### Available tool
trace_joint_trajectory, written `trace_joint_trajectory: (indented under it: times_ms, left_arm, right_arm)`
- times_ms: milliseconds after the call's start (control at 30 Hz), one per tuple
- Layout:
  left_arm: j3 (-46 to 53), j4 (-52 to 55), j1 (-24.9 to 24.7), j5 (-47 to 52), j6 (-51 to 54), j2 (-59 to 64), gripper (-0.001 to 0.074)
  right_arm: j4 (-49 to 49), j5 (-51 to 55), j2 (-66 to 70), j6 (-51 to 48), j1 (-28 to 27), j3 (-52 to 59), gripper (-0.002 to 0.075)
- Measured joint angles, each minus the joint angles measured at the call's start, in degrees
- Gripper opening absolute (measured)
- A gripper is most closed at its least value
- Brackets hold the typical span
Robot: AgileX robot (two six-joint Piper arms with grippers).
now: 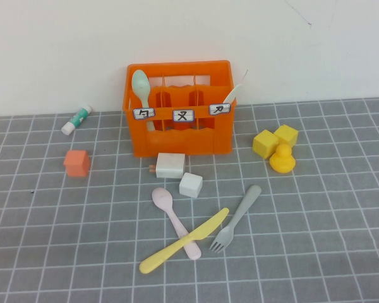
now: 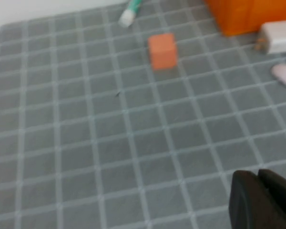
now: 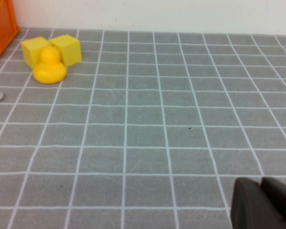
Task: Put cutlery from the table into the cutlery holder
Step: Pick up the knife
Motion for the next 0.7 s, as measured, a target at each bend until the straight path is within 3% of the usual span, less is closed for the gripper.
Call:
trace_joint_trajectory:
  times_ms: [200, 433, 700]
  left_arm:
    - [3.2, 3.0, 1.5, 2.7, -1.7, -10.8, 0.0000]
    - [13.9, -2.9, 9.4, -11.0, -1.5, -18.9, 0.0000]
    - [22.4, -9.4, 11.9, -20.9, 4.1, -23.2, 0.0000]
  right_arm:
    - [0.0, 0.0, 0.0, 0.0, 0.0, 0.0, 0.0029]
    - [0.0, 0.0, 0.0, 0.0, 0.0, 0.0, 0.0029]
    - [0.0, 0.0, 0.0, 0.0, 0.0, 0.0, 0.0029]
